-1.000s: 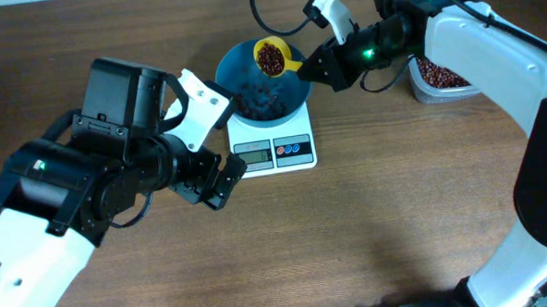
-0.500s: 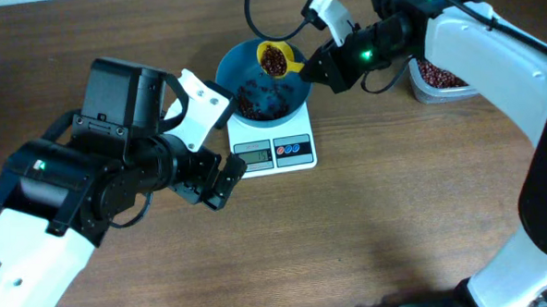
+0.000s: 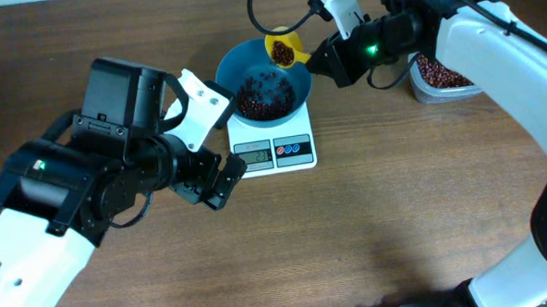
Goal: Scoop item into bowl and weigh 50g on scale
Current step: 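Tilt the scoop with the right gripper to pour beans into the bowl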
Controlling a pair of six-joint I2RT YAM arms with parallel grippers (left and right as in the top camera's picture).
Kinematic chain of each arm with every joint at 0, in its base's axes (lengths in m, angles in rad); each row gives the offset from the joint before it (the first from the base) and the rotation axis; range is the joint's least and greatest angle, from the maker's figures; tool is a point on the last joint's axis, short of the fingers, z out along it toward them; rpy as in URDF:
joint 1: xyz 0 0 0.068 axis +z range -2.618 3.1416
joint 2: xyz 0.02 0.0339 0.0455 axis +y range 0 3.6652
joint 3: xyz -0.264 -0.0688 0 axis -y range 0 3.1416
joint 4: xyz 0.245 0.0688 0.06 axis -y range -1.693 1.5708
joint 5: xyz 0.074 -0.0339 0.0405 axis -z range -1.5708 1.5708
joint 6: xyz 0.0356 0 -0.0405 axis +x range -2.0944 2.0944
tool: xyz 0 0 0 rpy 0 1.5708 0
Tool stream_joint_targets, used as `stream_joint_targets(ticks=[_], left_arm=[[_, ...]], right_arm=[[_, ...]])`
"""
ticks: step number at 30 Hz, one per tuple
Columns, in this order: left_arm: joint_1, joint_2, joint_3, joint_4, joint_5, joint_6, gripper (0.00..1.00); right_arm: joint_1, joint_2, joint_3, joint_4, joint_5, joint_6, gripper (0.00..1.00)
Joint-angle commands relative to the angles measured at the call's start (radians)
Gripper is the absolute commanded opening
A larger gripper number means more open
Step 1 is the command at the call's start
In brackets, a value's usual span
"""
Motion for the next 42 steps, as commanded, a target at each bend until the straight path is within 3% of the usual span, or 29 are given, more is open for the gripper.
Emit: stream_joint_targets(ticks=[1,8,11,14,16,18,21,23,25,27,29,42], left_arm=[[0.002,0.002,0.016,0.001,0.011,0.016,0.99],[0.002,0.002,0.016,0.001,0.011,0.016,0.99],[0.002,0.002,0.016,0.001,0.011,0.016,0.99],[0.002,0.002,0.016,0.001,0.011,0.016,0.99],[0.002,0.002,0.016,0.001,0.011,0.016,0.99],[0.002,0.002,0.016,0.001,0.011,0.016,0.99],[0.002,0.002,0.016,0.001,0.011,0.016,0.99],[0.002,0.002,0.016,0.001,0.011,0.016,0.99],[0.002,0.002,0.016,0.001,0.011,0.016,0.99],[0.002,0.002,0.016,0.001,0.011,0.016,0.99],[0.002,0.002,0.016,0.001,0.011,0.016,0.99],[0.002,0.002,0.016,0.001,0.011,0.016,0.99]], right_arm=[[0.011,-0.050,0.020,-0.005,-0.095,0.013,0.04],[0.011,-0.050,0.020,-0.027,-0.091,0.013,0.04],[0.011,-0.049,0.020,-0.018,0.045,-0.006,0.04],[0.013,-0.057,0.021,-0.023,-0.043,0.021,0.04],[0.011,-0.055,0.020,-0.019,0.039,0.020,0.04],[0.013,-0.062,0.022,-0.024,-0.023,0.021,0.04],[0.010,-0.060,0.022,-0.033,0.098,-0.002,0.04],[0.019,-0.077,0.029,-0.042,0.004,-0.002,0.04],[0.024,-0.070,0.029,-0.053,0.113,-0.002,0.04],[0.032,-0.095,0.037,-0.058,0.040,-0.006,0.04],[0.038,-0.100,0.036,-0.081,0.113,-0.006,0.04],[0.056,-0.102,0.057,-0.079,0.145,-0.006,0.04]])
